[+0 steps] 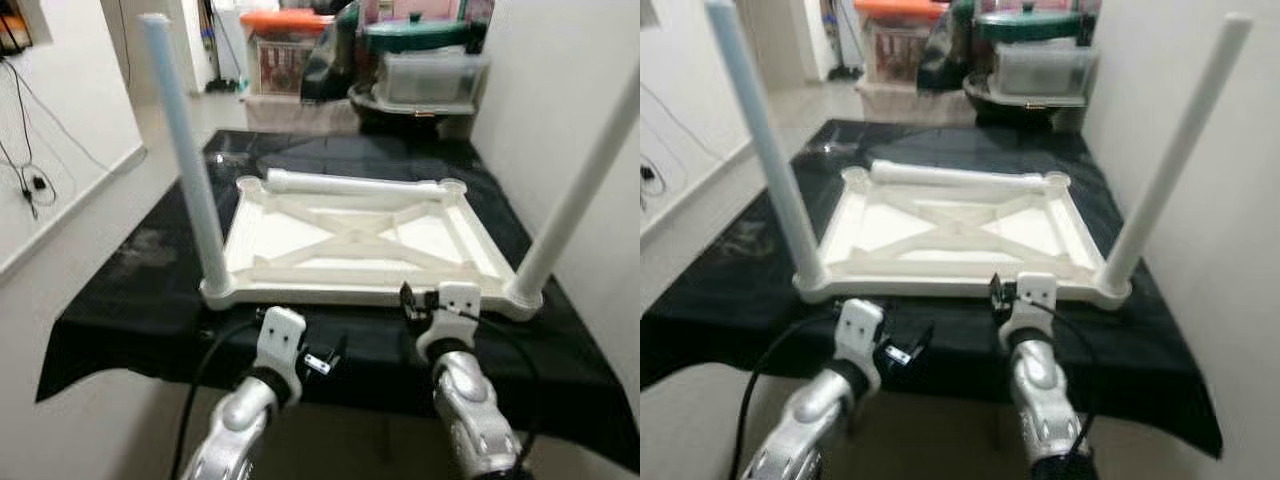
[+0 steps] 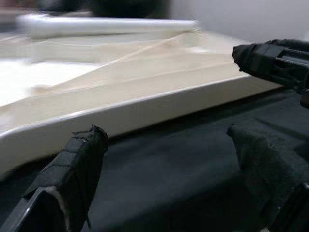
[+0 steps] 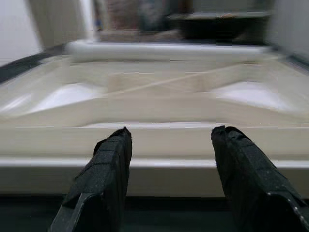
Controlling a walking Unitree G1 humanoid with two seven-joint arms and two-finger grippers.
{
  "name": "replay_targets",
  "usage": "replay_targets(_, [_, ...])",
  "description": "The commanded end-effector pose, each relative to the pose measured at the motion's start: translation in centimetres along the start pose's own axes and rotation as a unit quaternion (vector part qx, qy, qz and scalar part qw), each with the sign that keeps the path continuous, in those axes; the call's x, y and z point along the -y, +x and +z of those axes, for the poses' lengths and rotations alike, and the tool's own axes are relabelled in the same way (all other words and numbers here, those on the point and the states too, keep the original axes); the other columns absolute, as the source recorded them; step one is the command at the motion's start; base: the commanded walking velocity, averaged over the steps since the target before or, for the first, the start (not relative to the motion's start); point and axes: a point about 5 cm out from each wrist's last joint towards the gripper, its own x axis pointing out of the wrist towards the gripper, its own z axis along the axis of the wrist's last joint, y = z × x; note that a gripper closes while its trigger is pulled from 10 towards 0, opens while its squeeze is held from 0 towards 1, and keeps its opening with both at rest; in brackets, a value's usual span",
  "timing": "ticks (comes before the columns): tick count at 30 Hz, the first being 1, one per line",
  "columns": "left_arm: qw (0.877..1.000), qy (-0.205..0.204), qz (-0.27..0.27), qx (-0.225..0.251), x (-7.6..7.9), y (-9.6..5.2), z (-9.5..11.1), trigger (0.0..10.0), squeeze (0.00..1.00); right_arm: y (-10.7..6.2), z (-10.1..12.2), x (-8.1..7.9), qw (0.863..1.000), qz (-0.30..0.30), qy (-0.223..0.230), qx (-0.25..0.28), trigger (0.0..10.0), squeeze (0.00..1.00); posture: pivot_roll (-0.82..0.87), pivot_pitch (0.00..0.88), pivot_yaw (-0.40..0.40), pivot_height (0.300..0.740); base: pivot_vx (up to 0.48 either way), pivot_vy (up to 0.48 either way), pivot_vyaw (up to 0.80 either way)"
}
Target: Building children table
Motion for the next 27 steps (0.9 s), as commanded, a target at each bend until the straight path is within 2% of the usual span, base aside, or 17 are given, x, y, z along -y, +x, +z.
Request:
replay_targets(1, [1.000, 0.005, 0.009, -0.016, -0.4, -0.4, -0.5, 10.0, 0.00, 0.0, 0.0, -0.7, 1.000, 0.020, 0.006, -0.004, 10.0, 0.00, 0.11, 0.000, -0.060, 0.740, 0.000, 0.480, 0.00])
replay_targets(9, [1.000, 0.004, 0.007, -0.014, -0.3, -0.4, -0.5, 10.0, 0.00, 0.6, 0.6, -0.6, 0.999, 0.048, 0.000, 0.001, 10.0, 0.00, 0.11, 0.000, -0.061, 0.740, 0.000, 0.060, 0.00])
replay_targets(13, [1.000, 0.000, 0.008, -0.014, -0.1, -0.5, -0.5, 10.0, 0.00, 1.8, 1.3, 0.5, 0.999, 0.044, -0.003, -0.001, 10.0, 0.00, 0.11, 0.000, -0.066, 0.740, 0.000, 0.000, 0.00])
replay_targets(15, [1.000, -0.001, 0.008, -0.014, 0.0, -0.6, -0.4, 10.0, 0.00, 2.7, 1.6, 1.4, 0.999, 0.041, -0.028, -0.013, 10.0, 0.00, 0.11, 0.000, -0.068, 0.740, 0.000, 0.000, 0.00])
replay_targets(18, [1.000, -0.003, 0.008, -0.012, 0.2, -0.8, -0.3, 10.0, 0.00, 3.9, 2.4, 2.6, 0.998, 0.041, -0.041, -0.025, 10.0, 0.00, 0.11, 0.000, -0.073, 0.740, 0.000, 0.000, 0.00])
replay_targets(22, [1.000, 0.002, 0.012, -0.015, 0.3, -0.9, -0.2, 10.0, 0.00, 5.0, 3.6, 3.2, 0.997, 0.055, -0.052, -0.024, 10.0, 0.00, 0.11, 0.000, -0.076, 0.740, 0.000, 0.000, 0.00])
replay_targets(27, [1.000, -0.003, 0.021, -0.016, 0.3, -1.2, -0.2, 10.0, 0.00, 6.1, 4.5, 4.3, 0.997, 0.036, -0.057, -0.033, 10.0, 0.00, 0.12, 0.000, -0.082, 0.740, 0.000, 0.000, 0.00])
